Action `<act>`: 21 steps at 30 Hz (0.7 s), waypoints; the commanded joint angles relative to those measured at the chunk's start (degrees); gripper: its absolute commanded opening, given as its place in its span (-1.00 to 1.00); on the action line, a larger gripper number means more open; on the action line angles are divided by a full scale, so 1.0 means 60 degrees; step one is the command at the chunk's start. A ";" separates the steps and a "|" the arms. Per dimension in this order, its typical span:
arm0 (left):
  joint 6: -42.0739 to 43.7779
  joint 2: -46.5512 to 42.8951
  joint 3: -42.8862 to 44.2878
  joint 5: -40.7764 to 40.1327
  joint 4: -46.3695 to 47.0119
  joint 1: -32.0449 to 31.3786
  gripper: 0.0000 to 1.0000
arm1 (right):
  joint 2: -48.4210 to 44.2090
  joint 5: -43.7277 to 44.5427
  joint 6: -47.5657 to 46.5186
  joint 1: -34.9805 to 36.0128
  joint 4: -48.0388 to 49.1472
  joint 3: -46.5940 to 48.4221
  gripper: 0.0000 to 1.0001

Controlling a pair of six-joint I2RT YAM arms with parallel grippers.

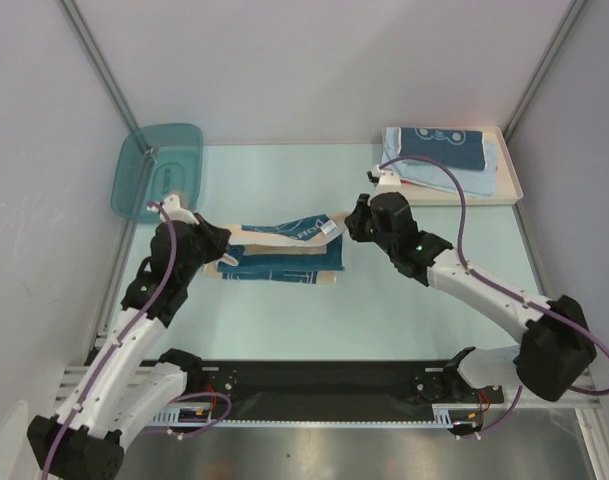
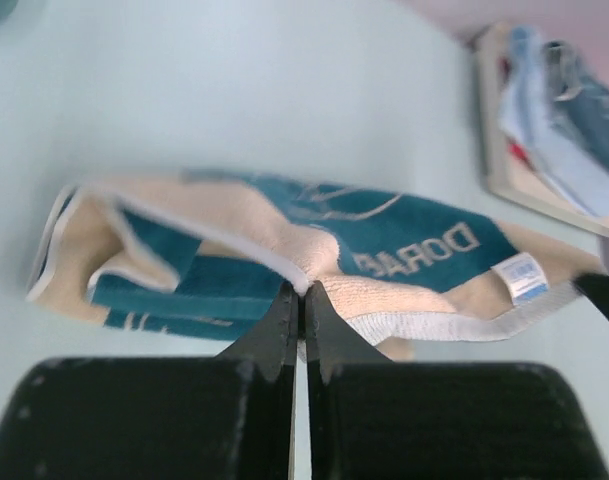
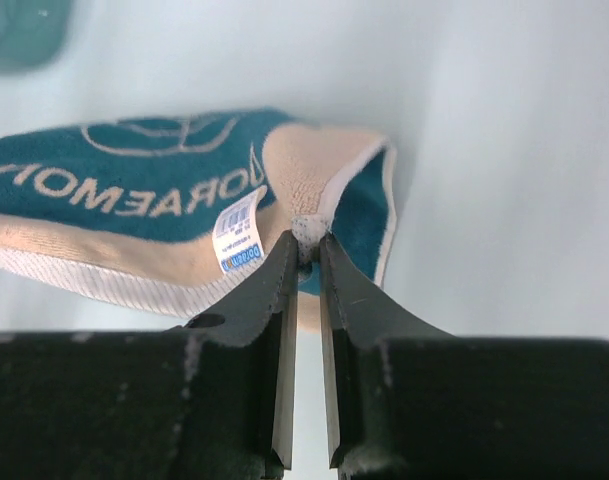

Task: Fold and stack the towels
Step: Flatten out the crumpled towel

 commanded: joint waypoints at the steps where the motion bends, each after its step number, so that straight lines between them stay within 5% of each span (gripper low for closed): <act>1: 0.0986 -0.0867 0.1466 0.0458 -0.1000 -0.0539 -0.99 | -0.1079 0.1381 -0.1532 0.0917 -0.1090 0.1157 -1.00; 13: 0.2143 -0.1397 0.6768 0.1643 -0.3477 -0.2020 -0.99 | -0.2926 0.4211 -0.4406 0.4478 -0.2762 0.4758 -1.00; 21: 0.2277 -0.0900 1.0270 0.2887 -0.4049 -0.2020 -0.99 | -0.2882 0.7194 -0.7887 0.8428 -0.1404 0.6608 -1.00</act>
